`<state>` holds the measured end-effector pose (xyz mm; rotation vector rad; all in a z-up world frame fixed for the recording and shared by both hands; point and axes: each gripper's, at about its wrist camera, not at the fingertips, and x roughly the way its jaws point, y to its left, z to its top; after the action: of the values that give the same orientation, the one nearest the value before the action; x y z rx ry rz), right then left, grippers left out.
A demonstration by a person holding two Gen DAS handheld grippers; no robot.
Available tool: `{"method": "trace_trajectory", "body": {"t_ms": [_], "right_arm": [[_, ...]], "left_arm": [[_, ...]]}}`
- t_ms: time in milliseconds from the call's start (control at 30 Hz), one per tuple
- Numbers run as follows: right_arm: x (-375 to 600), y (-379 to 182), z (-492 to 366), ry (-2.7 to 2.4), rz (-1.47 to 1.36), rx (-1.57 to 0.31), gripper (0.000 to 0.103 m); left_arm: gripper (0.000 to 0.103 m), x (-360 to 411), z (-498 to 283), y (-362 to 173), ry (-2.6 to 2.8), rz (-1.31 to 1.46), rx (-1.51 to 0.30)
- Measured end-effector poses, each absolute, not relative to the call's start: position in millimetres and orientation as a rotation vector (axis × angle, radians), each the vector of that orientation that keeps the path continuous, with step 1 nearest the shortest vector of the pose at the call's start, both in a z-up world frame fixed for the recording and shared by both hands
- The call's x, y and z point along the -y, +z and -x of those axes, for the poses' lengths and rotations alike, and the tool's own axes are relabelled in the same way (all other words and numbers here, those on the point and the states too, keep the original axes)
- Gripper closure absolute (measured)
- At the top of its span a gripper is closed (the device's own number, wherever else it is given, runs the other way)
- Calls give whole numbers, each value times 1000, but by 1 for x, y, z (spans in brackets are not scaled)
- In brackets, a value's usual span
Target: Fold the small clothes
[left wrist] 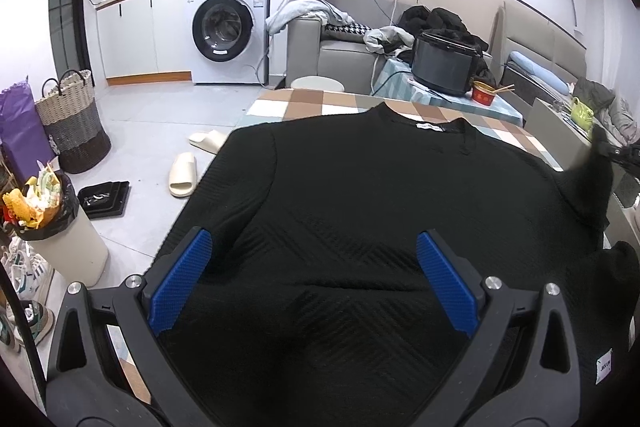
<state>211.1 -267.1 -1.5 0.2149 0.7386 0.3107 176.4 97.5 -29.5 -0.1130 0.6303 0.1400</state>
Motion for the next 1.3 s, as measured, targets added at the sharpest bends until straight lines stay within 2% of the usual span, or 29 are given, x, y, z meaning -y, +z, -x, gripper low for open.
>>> {"method": "trace_trajectory", "body": {"t_ms": [133,233,300,400,533,733,800,867,1033,1200,1300], "right_arm": [[197,-25,-222,500,-57,-918,90],[180,-45,-220,516,-4,-1015,74],[185,-46,-221,510,-36,-1006,61],[199,-53,-223,471,-118,-1007,61],[193,-88,-236,351,-49,-1156,65],[200,-69,-223,356,-96,-1093,64],[204,-63,-219,349,-117,-1073,63],[206,-61,-216,350,-134,-1064,63],[204,-59,-206,355,-172,-1055,63],[204,-61,-198,356,-189,-1063,62],[205,-63,-197,349,-199,-1068,62]], "left_arm": [[1,-110,-171,-30,167,137,-634],[1,-123,-163,-30,195,151,-640],[1,-133,-158,-31,216,163,-646],[1,-156,-151,-34,261,196,-650],[1,-191,-143,-43,348,284,-663],[2,-251,-132,-62,443,410,-693],[4,-270,-129,-71,466,468,-705],[13,-291,-125,-83,473,551,-733],[19,-323,-130,-112,414,721,-789],[20,-344,-135,-140,339,915,-811],[25,-351,-142,-157,302,999,-832]]}}
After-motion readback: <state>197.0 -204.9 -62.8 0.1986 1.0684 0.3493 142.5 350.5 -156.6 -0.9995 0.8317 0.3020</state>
